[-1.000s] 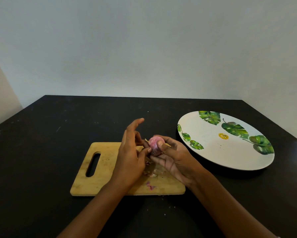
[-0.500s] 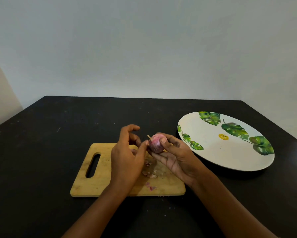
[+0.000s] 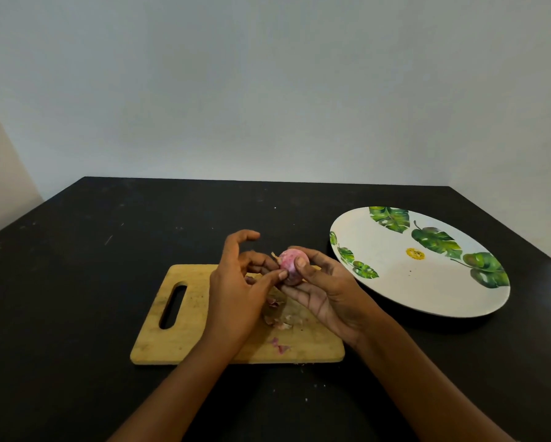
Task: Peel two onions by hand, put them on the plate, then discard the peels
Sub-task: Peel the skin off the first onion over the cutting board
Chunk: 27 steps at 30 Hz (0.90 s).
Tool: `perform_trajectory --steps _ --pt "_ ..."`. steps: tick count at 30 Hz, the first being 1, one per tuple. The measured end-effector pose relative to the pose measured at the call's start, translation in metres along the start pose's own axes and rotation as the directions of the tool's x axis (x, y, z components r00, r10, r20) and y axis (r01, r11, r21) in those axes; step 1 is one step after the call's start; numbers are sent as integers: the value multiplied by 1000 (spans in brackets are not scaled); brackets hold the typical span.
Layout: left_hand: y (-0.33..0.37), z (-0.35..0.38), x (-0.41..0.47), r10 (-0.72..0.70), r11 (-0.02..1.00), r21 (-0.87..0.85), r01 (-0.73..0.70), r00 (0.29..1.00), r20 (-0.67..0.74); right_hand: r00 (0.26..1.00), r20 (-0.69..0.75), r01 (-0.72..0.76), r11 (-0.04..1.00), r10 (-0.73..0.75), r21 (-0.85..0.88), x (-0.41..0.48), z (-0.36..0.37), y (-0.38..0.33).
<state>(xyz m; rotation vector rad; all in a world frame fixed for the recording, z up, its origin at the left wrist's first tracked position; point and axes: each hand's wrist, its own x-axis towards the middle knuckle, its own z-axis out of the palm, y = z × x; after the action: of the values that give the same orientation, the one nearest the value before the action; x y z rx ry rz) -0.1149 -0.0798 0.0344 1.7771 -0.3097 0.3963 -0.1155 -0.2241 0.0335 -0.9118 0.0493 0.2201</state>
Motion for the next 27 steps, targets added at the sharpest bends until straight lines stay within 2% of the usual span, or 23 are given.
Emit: perform_trajectory --steps 12,20,27 --pt "-3 -1 1 -80 995 -55 79 997 -23 1000 8 29 998 -29 -47 0 -2 3" --pt "1 2 -1 -76 996 -47 78 996 48 999 16 29 999 -29 -28 -1 0 2" --pt "4 2 -3 -76 995 -71 70 994 -76 1000 -2 25 1000 -25 4 -1 0 1"
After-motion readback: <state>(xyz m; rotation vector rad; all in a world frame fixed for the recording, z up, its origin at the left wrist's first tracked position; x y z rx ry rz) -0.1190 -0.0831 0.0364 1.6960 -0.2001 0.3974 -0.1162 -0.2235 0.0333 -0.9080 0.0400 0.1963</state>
